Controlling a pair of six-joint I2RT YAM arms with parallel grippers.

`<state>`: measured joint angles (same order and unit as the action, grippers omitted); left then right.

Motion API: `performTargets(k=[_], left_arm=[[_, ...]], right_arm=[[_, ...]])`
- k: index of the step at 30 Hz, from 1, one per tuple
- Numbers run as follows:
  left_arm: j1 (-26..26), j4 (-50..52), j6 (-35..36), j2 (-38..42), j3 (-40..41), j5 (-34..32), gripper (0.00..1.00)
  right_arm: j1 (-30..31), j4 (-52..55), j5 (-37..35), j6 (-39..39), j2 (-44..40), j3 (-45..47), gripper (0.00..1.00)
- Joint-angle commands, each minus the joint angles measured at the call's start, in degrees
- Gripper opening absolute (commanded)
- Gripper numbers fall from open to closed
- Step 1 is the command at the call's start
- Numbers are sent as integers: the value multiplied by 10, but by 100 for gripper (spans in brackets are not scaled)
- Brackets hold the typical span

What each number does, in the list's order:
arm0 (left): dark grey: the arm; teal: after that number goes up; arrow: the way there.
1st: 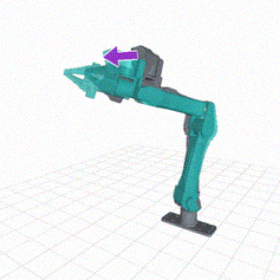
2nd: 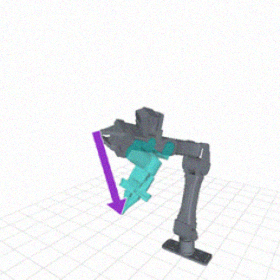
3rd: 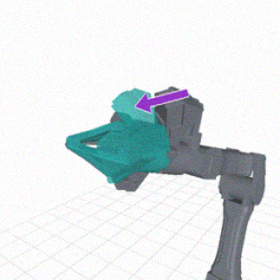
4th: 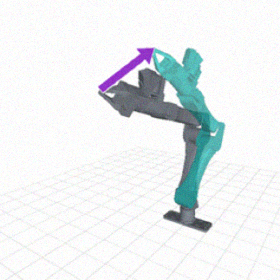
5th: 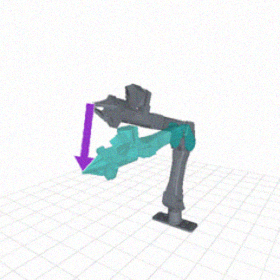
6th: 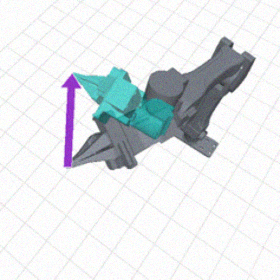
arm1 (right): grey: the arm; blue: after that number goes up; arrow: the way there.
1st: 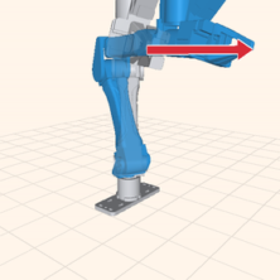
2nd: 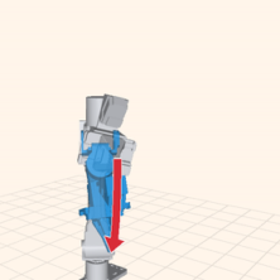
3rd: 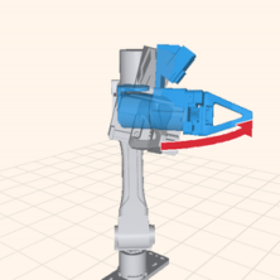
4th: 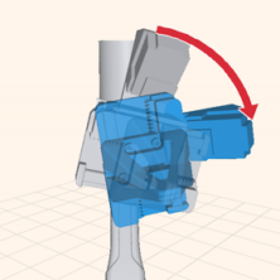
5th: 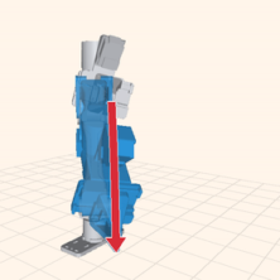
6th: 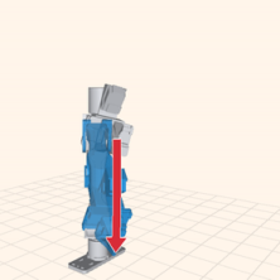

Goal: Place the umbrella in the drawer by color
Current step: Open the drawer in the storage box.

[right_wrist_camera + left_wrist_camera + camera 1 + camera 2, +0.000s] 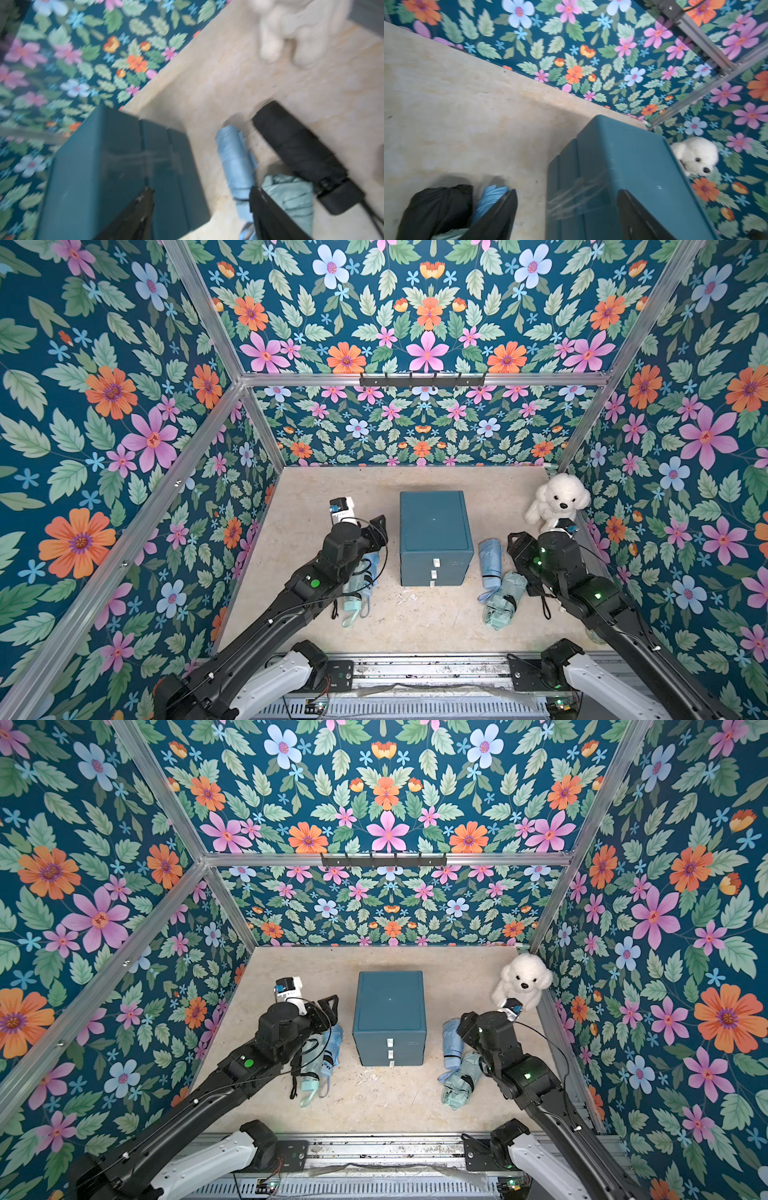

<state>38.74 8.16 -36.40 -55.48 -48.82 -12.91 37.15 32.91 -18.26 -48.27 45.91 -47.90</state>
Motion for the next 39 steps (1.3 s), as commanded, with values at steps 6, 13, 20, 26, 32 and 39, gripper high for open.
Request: performTargets(k=[6,13,20,26,32,39], left_arm=[[0,-43,-60,-32,3,120,79],[0,15,-33,-97,-59,162,67],[1,14,-22,-106,-47,175,65],[1,28,-4,-122,-57,165,65],[1,33,7,-147,-70,158,65],[0,47,17,-163,-88,139,62]], right_arm=[[382,175,-304,-231,214,-152,99],[427,81,-263,-107,369,-221,90],[370,-38,-153,-52,296,-182,67],[354,17,-136,-82,309,-192,59],[326,14,-121,-88,308,-178,45],[289,-21,-78,-53,312,-169,41]])
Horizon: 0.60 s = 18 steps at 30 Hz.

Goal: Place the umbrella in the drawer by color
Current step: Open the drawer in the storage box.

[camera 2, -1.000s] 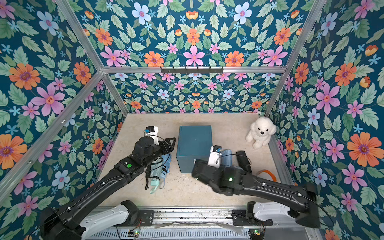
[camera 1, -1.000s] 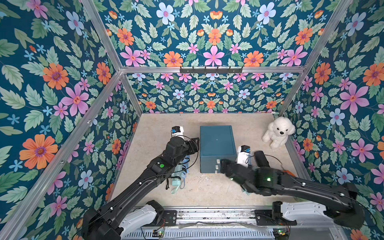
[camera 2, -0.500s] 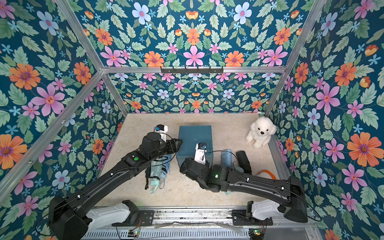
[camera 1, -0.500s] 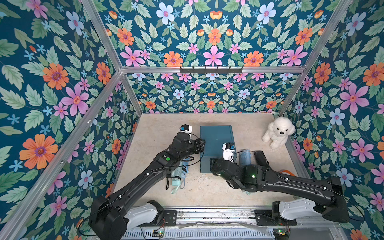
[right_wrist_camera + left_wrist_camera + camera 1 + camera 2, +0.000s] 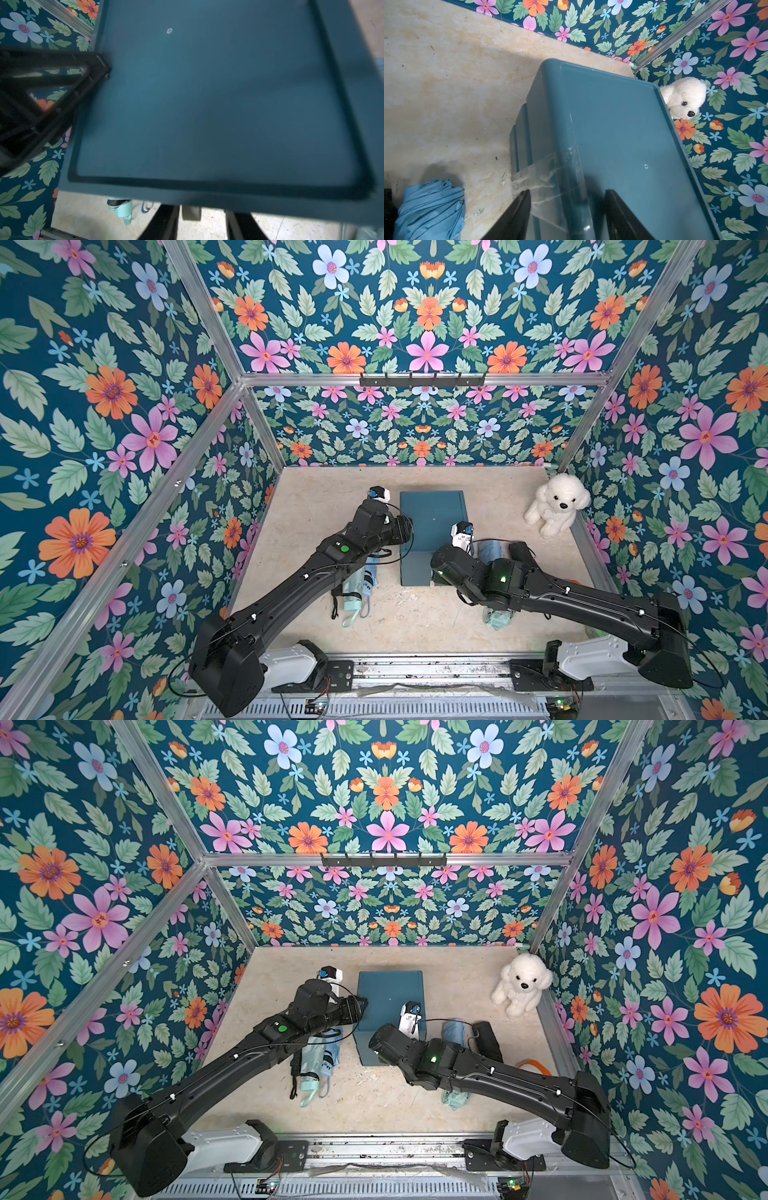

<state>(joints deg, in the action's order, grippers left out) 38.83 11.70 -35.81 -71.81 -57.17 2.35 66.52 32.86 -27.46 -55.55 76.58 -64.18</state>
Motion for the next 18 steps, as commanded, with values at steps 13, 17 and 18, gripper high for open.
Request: performTargets(k=[13,17,18], left_arm=[[0,10,14,0,4,17,59],[0,10,15,-8,3,17,61],[0,10,15,-9,3,16,60]], right_arm=[[-31,-37,26,48,32,-22,6],[-36,-52,39,60,41,-21,0],[-36,-52,40,61,43,-22,0]])
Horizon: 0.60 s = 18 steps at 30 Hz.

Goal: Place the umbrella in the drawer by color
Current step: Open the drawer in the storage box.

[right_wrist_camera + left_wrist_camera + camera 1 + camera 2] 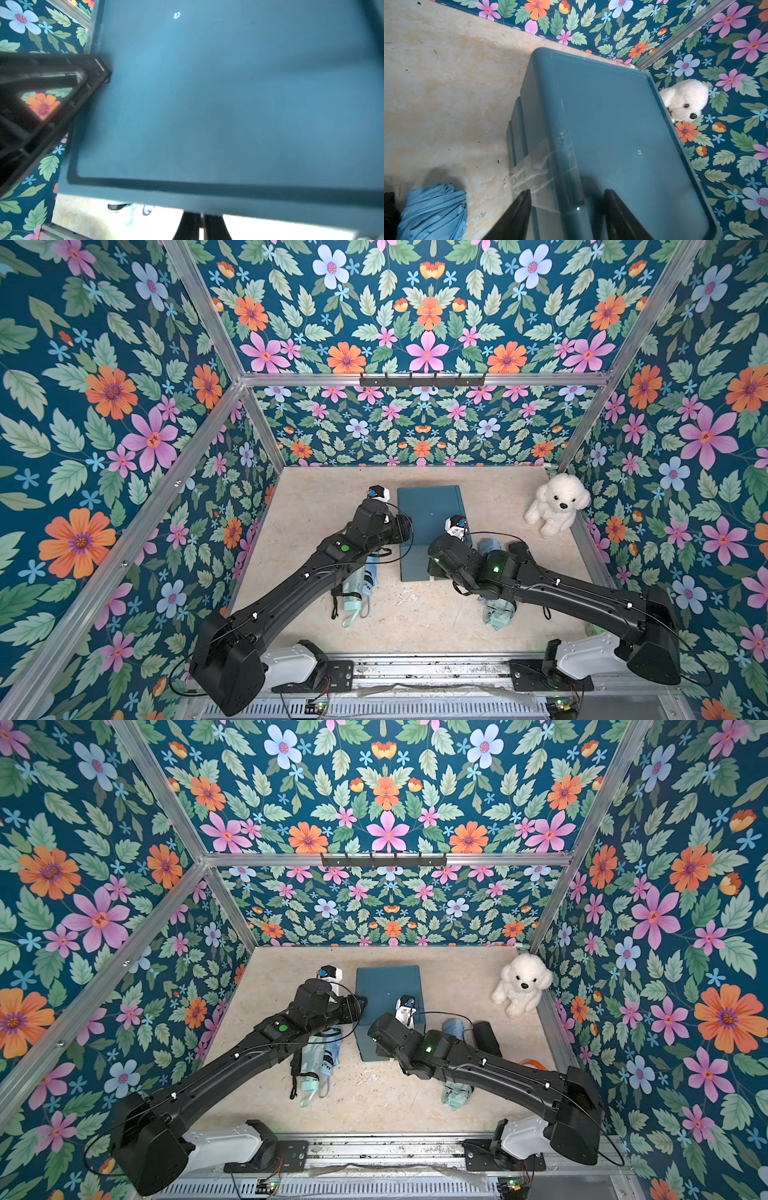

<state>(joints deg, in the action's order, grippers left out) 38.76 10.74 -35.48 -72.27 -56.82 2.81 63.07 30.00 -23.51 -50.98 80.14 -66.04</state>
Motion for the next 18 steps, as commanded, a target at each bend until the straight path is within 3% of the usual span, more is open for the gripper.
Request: performTargets(k=[1,8,18], left_arm=[[1,20,11,-5,1,6,58],[1,32,-2,-13,12,-29,58],[0,27,-12,-16,30,-43,56]], right_arm=[[-1,-22,-1,15,8,-3,0],[27,-31,-5,10,-26,22,0],[157,26,-82,-72,-109,77,0]])
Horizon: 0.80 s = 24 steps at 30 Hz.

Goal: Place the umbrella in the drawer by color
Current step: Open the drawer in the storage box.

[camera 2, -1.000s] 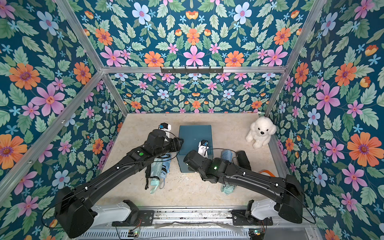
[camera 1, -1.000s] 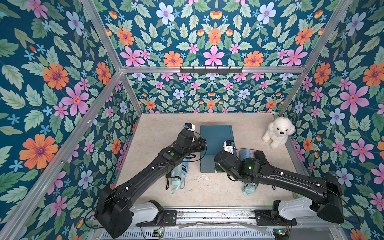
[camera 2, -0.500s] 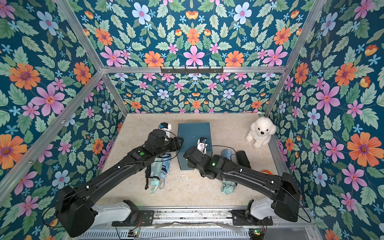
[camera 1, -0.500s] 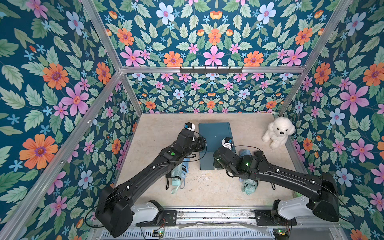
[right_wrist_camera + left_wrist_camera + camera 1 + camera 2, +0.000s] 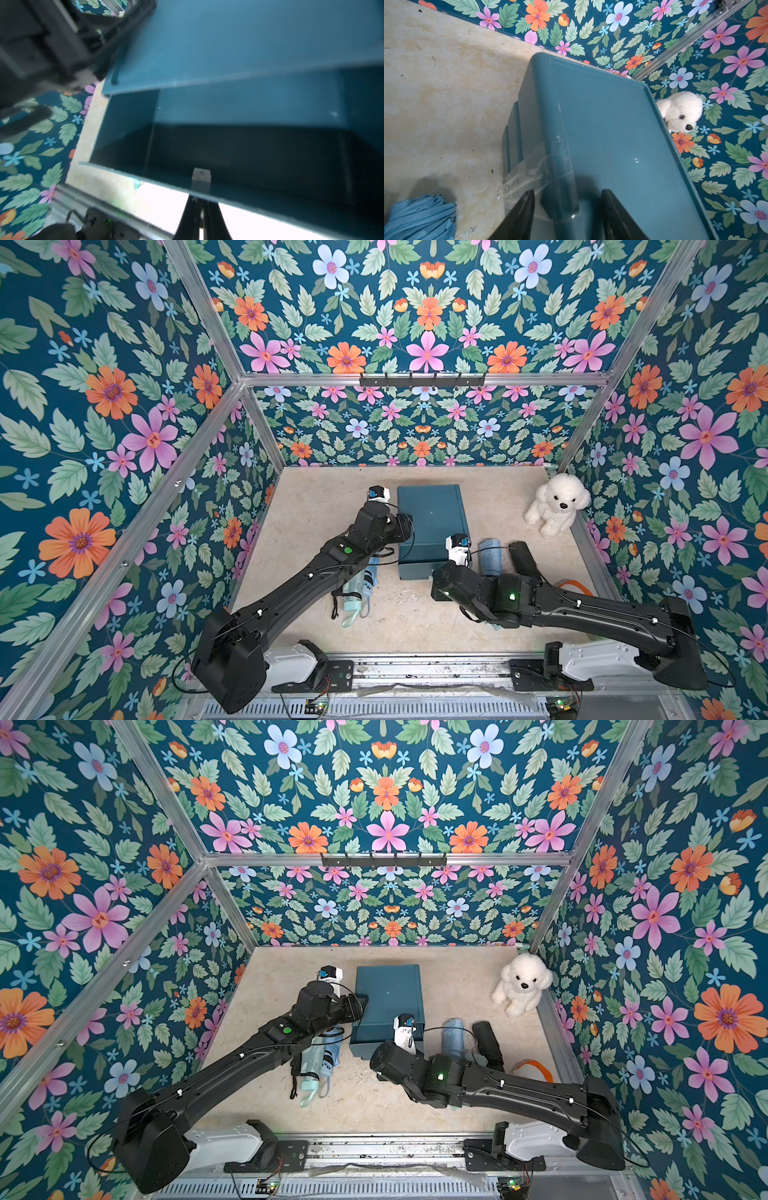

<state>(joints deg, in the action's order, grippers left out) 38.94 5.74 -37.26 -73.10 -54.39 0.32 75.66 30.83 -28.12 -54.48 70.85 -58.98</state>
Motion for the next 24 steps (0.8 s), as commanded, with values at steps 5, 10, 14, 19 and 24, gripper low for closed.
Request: performTargets(k=[5,10,14,19,24], left_arm=[[-1,75,12,-11,2,-24,56],[-1,77,15,-12,-2,-34,56],[-1,75,17,-15,-4,-32,55],[-1,75,19,-16,-6,-31,55],[-1,76,21,-14,-8,-30,56]], right_arm=[[127,29,-60,-77,-32,22,0],[187,71,-85,-152,-24,28,0],[206,84,-97,-180,-29,34,0],[208,85,-97,-186,-28,41,0],[208,94,-96,-184,-25,37,21]])
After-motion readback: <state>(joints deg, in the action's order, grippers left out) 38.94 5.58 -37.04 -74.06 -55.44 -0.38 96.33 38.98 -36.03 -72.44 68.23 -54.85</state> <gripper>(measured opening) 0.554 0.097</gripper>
